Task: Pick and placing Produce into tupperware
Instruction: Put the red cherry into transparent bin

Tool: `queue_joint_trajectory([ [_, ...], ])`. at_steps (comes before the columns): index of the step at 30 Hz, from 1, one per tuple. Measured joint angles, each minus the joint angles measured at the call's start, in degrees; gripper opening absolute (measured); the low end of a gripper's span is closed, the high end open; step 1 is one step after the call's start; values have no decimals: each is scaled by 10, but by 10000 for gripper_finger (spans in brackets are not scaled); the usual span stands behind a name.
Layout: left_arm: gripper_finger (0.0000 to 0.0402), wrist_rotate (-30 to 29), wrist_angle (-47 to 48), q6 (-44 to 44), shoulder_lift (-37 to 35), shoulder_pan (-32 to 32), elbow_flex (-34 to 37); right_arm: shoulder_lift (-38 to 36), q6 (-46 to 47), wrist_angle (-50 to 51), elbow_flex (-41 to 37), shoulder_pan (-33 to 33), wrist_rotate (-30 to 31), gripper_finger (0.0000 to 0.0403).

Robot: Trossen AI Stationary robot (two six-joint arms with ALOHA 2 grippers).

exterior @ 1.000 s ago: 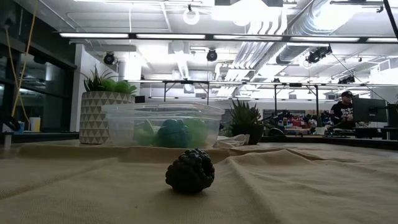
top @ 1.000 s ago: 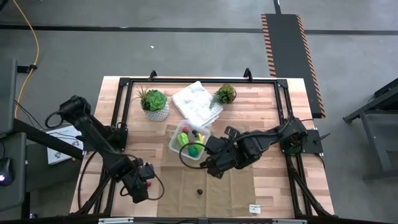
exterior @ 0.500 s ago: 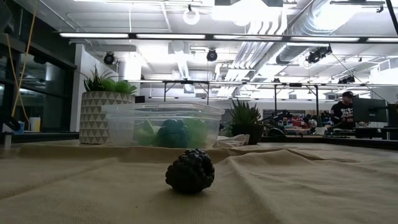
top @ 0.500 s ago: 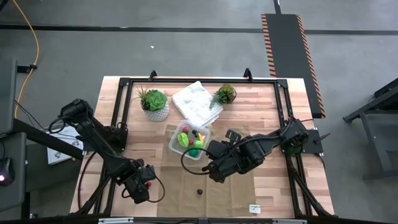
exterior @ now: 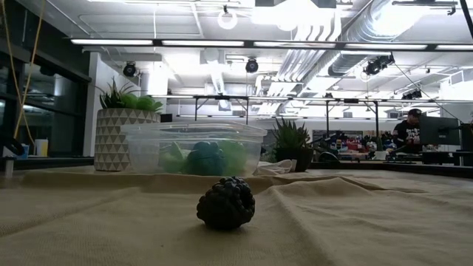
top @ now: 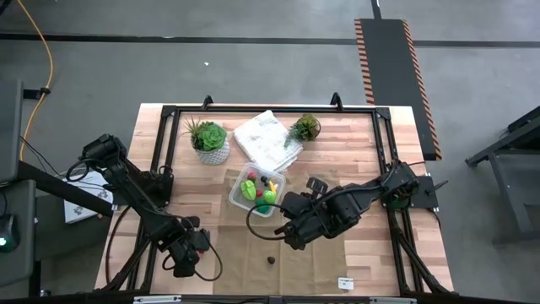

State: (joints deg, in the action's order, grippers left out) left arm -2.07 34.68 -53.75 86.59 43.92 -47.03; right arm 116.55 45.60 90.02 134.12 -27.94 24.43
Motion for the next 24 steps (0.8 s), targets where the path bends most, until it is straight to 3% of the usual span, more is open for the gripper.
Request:
queue_joint_trajectory([
  [24, 140, -52, 11, 40, 0, 0, 0, 0, -6, 0, 0, 2, 21, 119],
])
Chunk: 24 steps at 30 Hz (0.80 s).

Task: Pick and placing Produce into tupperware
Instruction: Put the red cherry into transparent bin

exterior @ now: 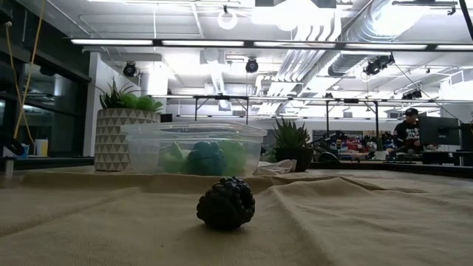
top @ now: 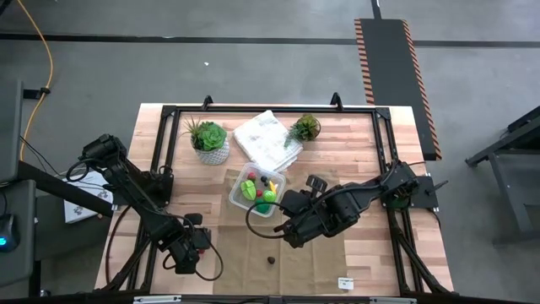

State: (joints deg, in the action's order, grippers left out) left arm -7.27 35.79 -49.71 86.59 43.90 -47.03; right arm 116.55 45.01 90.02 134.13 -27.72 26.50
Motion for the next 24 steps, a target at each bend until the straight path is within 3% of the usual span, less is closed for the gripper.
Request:
queue_joint_trajectory([
  [24, 140, -5, -28, 4, 8, 0, 0, 0, -1, 0, 0, 5, 15, 119],
])
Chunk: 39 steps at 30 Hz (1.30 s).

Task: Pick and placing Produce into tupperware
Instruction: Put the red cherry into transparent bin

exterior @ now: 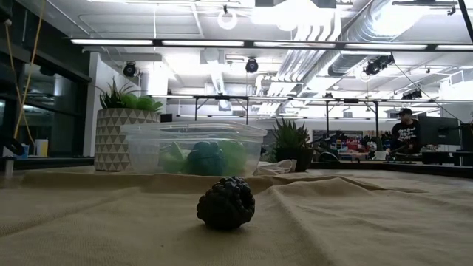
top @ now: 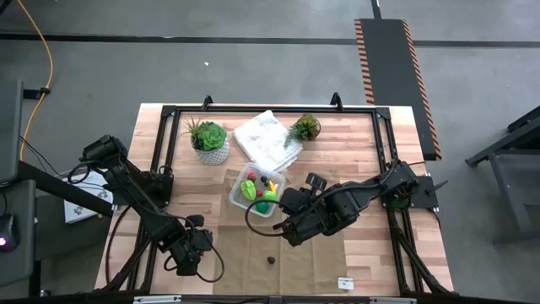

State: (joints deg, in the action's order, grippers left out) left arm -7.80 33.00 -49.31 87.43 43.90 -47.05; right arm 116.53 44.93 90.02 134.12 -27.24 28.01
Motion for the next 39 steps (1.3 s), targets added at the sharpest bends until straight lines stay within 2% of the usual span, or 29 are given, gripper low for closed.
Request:
queue_joint_trajectory([
  [20, 140, 37, -25, -15, 46, 0, -1, -1, -2, -1, 0, 3, 5, 119],
  [30, 140, 86, -13, 1, 45, 0, 0, -1, -4, -1, 0, 3, 5, 119],
  [39, 140, 102, -15, 1, 45, 0, 0, -1, -4, 0, 0, 3, 5, 119],
])
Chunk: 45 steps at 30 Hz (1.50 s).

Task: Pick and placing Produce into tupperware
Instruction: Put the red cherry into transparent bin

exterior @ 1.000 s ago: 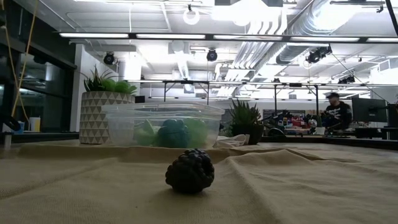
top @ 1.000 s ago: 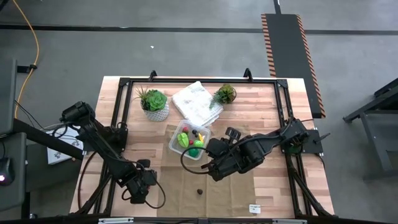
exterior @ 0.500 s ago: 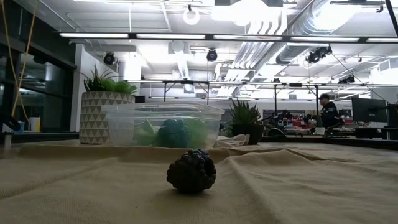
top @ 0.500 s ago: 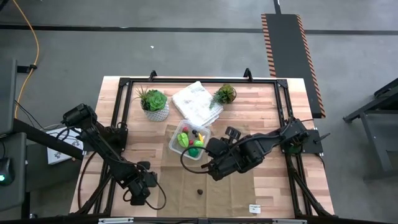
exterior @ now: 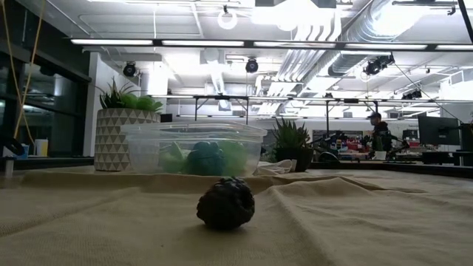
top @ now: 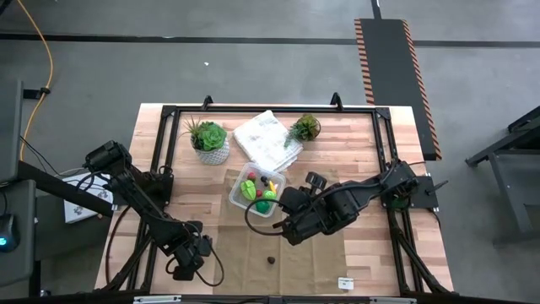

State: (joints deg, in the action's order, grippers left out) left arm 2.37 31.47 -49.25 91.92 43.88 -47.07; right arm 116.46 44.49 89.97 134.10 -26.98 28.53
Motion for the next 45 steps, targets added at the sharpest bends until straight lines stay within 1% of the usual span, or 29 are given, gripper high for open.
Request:
queue_joint_trajectory([
  [6, 140, 17, 2, 11, 0, 0, 0, 0, 0, 0, 0, 0, 0, 119],
  [14, 140, 18, 12, 24, 0, 0, 0, 0, 3, 0, 0, 0, 0, 119],
  [19, 140, 17, 28, 27, 0, 0, 0, 0, 3, 0, 0, 0, 0, 119],
  [45, 140, 0, 13, 24, 0, 0, 0, 1, 2, 0, 0, 0, 0, 119],
])
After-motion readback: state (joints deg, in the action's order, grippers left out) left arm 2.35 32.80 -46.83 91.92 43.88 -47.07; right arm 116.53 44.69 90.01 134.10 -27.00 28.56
